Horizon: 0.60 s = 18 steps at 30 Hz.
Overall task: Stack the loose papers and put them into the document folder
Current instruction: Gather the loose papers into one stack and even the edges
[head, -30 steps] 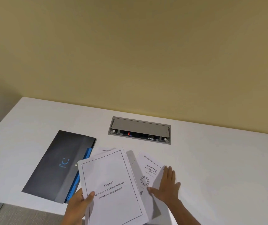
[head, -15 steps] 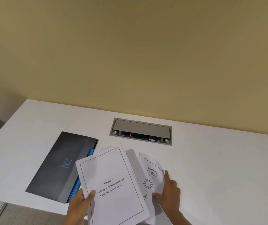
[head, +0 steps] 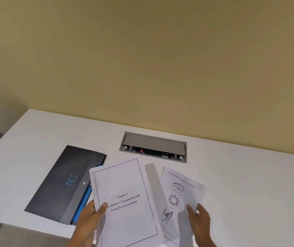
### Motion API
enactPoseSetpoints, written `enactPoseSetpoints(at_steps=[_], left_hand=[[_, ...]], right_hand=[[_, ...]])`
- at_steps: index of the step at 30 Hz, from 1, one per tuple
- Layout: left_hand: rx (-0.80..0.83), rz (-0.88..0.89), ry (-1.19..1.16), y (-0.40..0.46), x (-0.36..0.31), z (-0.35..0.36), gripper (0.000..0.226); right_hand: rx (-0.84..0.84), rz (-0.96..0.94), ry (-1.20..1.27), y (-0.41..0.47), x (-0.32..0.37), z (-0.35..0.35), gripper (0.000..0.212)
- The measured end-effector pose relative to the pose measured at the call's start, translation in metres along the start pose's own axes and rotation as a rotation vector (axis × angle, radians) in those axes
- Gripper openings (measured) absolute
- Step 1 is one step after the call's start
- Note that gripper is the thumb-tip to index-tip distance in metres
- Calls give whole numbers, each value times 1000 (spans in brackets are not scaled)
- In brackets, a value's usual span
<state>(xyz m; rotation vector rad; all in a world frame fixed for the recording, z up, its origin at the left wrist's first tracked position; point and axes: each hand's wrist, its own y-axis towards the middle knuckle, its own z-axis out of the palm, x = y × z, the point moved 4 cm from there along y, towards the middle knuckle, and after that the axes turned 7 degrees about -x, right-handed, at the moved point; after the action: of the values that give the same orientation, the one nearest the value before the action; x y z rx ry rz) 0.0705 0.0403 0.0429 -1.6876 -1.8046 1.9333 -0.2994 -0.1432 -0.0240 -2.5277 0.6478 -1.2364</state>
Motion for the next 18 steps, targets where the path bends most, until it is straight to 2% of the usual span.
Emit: enactPoseSetpoints(at_steps=[2,5,7,9,14,18], left_hand=[[16,9,8,-1,-4,2,19],[37,22,23,-2,-10,4,20],[58,28,44,-1,-14,7,21],[71,38,77,0,-18,10,19],[150,47,117,3,-23,16,23],[211,34,158,3,-23,18,22]], right_hand=[[-4,-59,61,7,10,-10,9],[1,-140,75,15,28,-25,28],[47,-164,119,16,45,-31,26],[134,-164,169,10,66,-32,18],[418,-75,305,-13,98,-13,25],[618,-46,302,-37,114,14,28]])
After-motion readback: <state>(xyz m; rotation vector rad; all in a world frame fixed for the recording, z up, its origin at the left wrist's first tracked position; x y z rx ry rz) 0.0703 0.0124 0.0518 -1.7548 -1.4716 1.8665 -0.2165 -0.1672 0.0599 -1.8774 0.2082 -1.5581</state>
